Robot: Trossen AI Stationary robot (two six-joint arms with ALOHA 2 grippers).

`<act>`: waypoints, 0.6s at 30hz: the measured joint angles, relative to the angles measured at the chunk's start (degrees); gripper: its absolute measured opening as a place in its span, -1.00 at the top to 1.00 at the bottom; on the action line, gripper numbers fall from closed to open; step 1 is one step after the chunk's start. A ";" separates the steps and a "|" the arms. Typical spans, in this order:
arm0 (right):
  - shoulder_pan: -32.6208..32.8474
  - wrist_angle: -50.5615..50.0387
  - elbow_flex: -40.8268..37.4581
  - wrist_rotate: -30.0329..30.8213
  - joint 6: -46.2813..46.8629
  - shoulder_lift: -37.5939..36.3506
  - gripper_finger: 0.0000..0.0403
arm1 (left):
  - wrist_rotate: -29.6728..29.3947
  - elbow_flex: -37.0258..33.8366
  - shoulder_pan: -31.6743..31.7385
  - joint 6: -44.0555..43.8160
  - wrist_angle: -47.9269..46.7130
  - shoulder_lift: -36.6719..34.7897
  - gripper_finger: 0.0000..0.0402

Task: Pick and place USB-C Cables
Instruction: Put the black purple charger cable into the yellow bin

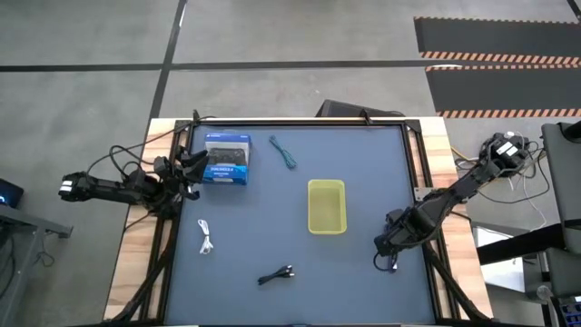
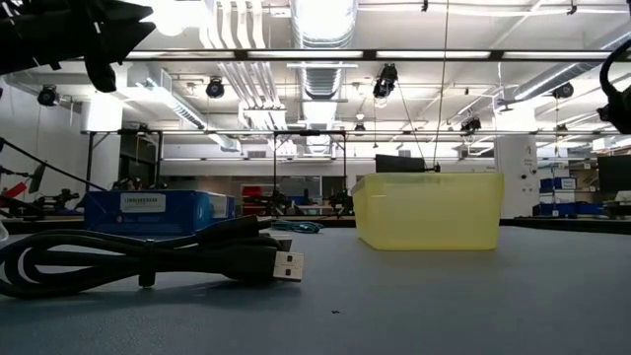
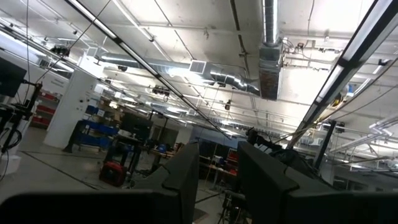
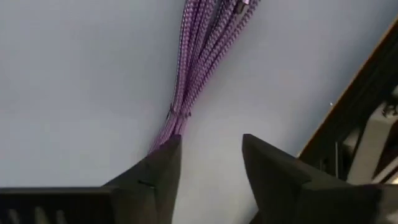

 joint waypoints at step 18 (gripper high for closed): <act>-0.02 4.36 -0.04 4.98 -0.10 9.48 -0.06 | 0.04 -0.07 0.00 0.03 -0.04 0.00 0.53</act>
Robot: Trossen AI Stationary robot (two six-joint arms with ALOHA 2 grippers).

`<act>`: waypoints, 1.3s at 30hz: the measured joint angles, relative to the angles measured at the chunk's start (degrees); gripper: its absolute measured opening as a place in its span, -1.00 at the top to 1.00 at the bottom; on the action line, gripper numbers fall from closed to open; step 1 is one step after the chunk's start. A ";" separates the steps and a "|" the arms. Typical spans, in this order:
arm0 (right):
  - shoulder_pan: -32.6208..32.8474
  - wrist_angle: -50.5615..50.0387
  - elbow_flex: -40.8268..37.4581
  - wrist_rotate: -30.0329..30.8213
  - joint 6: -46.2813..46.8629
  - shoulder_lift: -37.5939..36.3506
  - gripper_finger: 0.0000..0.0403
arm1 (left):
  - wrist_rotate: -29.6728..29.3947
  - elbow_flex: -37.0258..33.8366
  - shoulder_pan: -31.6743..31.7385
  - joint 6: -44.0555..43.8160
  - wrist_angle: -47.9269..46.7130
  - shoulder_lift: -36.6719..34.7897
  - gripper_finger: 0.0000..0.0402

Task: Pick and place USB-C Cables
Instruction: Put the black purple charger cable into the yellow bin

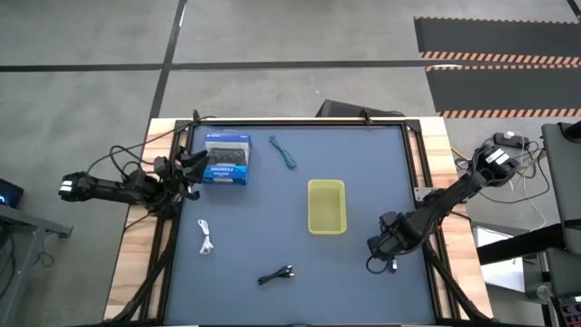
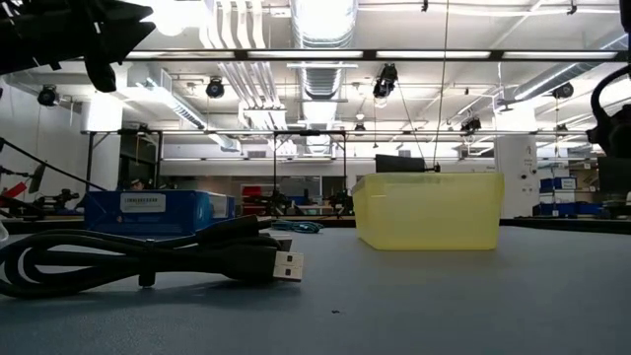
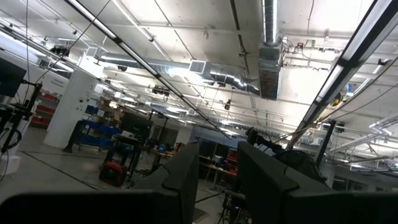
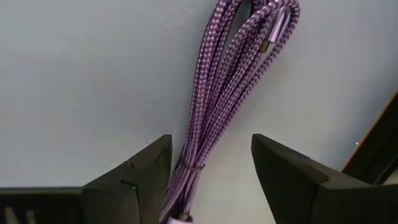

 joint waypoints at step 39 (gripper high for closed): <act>-0.49 2.99 -0.15 2.31 7.42 -2.66 0.87 | 0.01 -0.09 -0.01 -0.01 -0.95 0.37 0.53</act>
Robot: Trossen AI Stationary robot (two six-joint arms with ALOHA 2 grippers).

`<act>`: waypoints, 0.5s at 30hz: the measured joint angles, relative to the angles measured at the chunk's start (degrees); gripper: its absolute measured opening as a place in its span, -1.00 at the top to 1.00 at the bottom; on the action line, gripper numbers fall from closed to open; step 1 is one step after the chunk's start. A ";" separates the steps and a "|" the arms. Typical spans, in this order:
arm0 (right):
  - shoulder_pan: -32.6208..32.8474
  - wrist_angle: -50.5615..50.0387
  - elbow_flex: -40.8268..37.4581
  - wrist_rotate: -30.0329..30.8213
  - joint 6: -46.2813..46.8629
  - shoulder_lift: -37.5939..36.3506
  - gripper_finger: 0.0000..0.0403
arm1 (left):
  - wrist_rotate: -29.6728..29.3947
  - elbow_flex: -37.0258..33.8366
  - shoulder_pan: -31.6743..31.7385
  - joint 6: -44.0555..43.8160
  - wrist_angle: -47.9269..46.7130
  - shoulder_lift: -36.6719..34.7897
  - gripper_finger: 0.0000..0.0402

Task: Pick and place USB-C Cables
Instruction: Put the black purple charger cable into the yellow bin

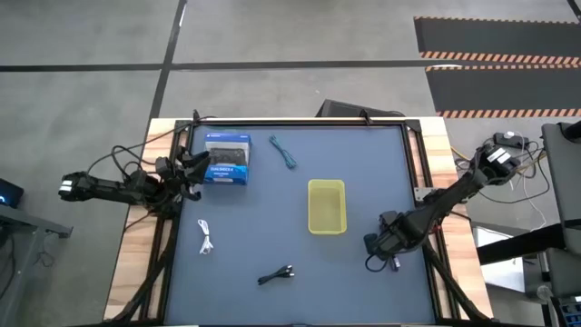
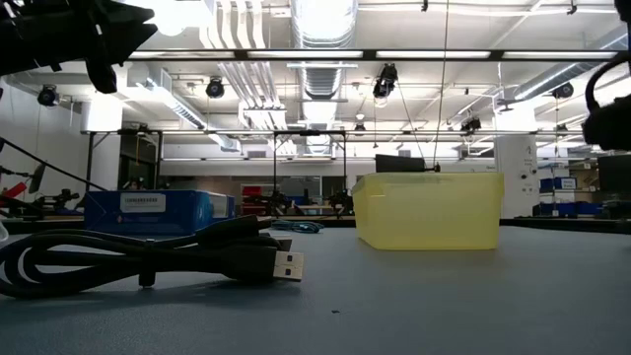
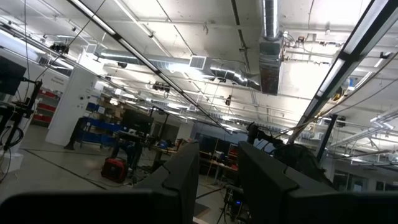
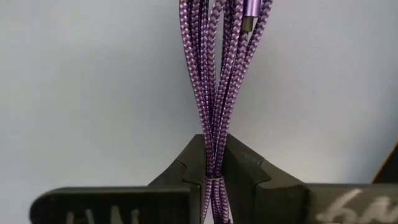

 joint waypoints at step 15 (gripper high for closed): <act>-4.26 -11.85 9.42 0.74 1.68 -8.58 0.87 | 0.00 0.00 0.00 0.00 -0.08 1.17 0.53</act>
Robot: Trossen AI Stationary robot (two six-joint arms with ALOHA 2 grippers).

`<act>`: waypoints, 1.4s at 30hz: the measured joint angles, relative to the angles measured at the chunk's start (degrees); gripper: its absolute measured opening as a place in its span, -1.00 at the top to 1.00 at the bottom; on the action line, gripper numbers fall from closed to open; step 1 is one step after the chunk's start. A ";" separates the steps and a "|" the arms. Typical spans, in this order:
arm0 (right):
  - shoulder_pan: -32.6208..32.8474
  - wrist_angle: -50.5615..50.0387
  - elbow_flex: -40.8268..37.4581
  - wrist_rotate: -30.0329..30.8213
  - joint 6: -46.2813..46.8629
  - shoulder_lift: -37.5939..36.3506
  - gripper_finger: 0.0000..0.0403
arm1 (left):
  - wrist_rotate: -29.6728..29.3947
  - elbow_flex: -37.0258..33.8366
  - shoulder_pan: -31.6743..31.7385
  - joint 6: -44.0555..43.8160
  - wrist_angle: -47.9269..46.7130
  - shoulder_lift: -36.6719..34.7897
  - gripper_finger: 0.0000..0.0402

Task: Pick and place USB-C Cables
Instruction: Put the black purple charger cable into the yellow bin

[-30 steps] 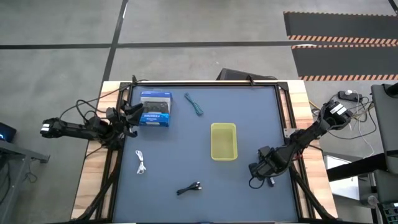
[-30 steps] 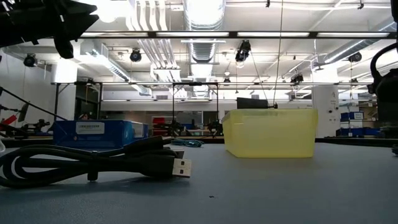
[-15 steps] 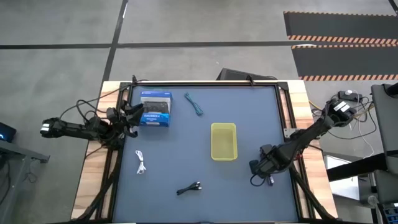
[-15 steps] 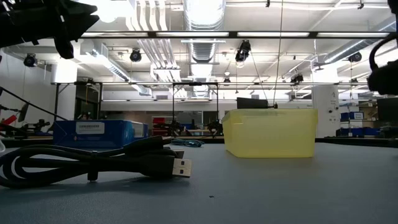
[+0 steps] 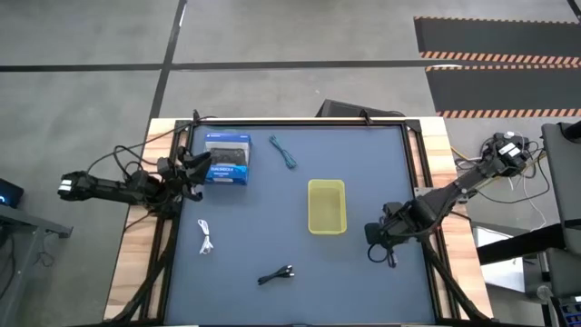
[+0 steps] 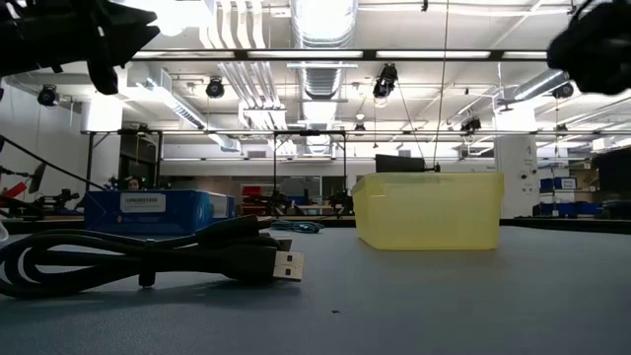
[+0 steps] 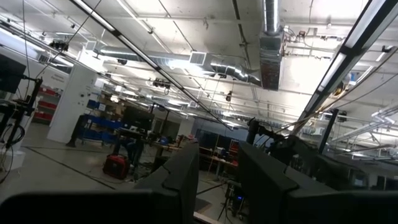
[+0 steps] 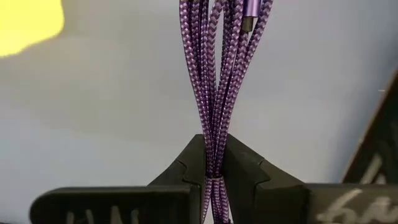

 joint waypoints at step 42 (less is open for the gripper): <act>-29.75 -18.45 48.24 2.19 -29.74 26.38 0.87 | 0.00 0.00 -0.01 -0.02 0.00 0.49 0.53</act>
